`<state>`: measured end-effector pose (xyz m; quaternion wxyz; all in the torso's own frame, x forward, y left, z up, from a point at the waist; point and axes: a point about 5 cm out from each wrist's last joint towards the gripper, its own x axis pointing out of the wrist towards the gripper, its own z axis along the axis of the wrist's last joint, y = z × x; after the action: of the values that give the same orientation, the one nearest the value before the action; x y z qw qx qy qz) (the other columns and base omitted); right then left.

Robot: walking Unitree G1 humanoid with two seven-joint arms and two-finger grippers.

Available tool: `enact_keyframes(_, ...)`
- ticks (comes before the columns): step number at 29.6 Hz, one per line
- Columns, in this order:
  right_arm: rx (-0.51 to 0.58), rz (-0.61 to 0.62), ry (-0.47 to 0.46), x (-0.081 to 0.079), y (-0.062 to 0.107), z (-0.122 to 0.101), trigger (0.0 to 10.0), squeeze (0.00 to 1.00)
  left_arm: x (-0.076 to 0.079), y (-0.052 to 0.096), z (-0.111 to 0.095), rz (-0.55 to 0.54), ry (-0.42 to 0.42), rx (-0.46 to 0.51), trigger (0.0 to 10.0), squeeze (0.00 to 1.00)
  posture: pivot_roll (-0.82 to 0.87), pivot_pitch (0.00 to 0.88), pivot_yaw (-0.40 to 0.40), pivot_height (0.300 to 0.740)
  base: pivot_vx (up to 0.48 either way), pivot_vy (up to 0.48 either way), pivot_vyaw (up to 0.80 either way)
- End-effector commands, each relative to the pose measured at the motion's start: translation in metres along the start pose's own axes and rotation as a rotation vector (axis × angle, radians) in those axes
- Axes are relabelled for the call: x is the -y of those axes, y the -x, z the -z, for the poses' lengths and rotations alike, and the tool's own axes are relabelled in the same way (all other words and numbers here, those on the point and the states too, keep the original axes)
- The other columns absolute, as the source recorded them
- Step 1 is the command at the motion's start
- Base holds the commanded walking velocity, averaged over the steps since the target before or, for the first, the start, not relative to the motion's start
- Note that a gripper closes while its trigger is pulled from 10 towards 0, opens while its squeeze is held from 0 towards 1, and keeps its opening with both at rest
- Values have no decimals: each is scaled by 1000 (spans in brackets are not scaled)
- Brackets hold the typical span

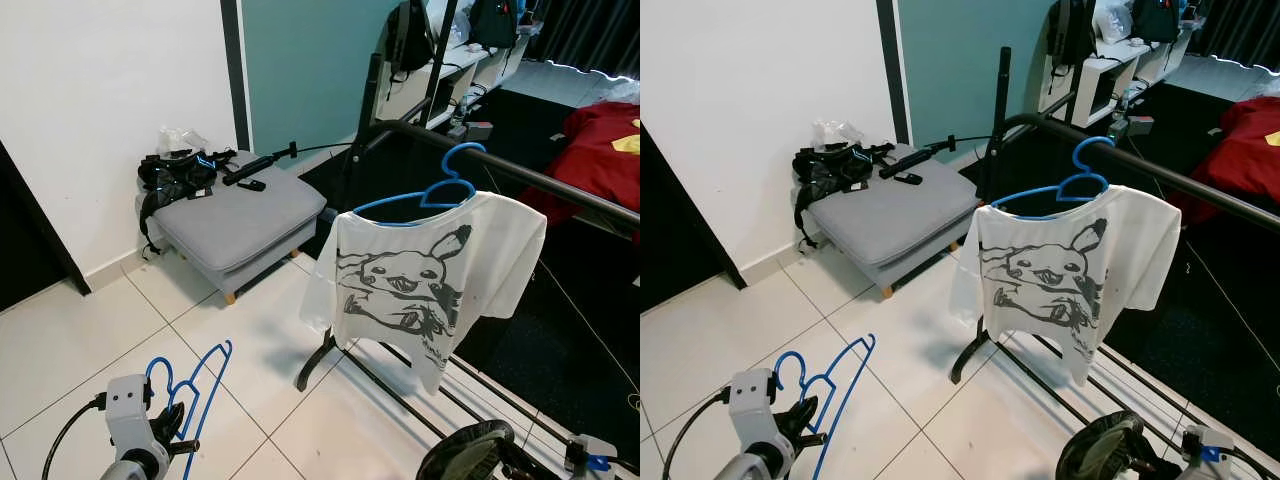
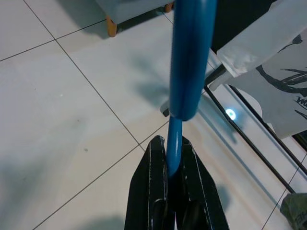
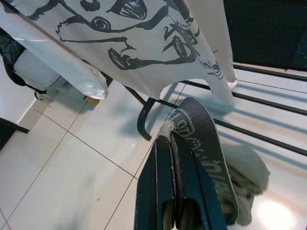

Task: Hang hanger

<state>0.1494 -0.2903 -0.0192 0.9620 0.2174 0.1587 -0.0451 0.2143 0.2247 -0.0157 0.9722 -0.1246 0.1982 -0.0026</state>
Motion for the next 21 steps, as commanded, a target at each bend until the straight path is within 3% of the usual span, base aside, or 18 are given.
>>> enact_keyframes(1, -3, 10, -19, 0, 1, 2, 10000, 0, 2, 1, 4, 0, 2, -16, 10000, 0, 35, 81, -41, 740, 0, 0, 0)
enact_keyframes(21, -3, 9, -24, -1, 0, 2, 10000, 0, 1, 0, 3, 2, 1, -21, 10000, 0, 36, 79, -36, 740, 0, 0, 0)
